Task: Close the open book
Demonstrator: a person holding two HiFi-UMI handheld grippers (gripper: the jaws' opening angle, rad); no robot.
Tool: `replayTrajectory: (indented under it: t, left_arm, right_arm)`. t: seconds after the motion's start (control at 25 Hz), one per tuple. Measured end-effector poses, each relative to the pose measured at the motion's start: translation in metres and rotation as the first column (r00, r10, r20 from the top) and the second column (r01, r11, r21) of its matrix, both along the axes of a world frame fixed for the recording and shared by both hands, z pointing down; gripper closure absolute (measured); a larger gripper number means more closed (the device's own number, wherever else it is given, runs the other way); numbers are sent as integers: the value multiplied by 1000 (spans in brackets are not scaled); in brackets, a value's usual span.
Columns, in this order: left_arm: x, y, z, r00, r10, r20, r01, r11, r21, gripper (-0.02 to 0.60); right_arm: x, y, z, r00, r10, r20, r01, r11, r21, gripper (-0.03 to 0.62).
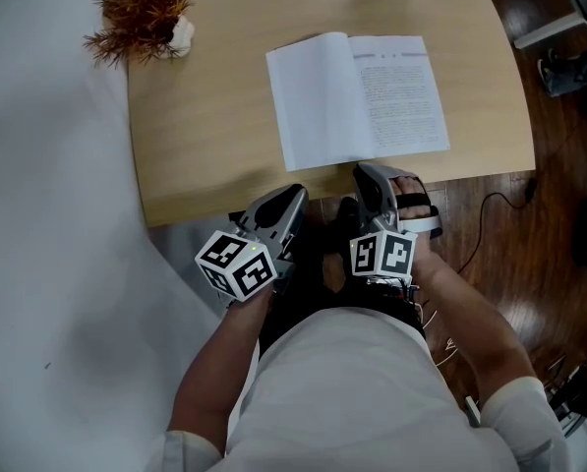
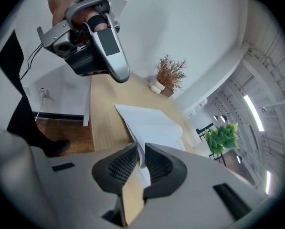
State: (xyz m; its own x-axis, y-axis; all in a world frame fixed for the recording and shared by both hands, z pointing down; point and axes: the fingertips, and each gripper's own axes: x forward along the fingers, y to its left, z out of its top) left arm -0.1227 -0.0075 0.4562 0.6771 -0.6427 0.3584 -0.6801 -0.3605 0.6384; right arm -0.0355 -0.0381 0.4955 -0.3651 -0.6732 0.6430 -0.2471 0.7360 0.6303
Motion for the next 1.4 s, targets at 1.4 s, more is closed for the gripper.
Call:
replayTrajectory:
  t: [1.4]
  left_arm:
    - [1, -14, 12, 1000, 9, -27, -10, 999, -31, 581]
  right_arm:
    - [4, -15, 14, 997, -2, -77, 5, 999, 38, 549]
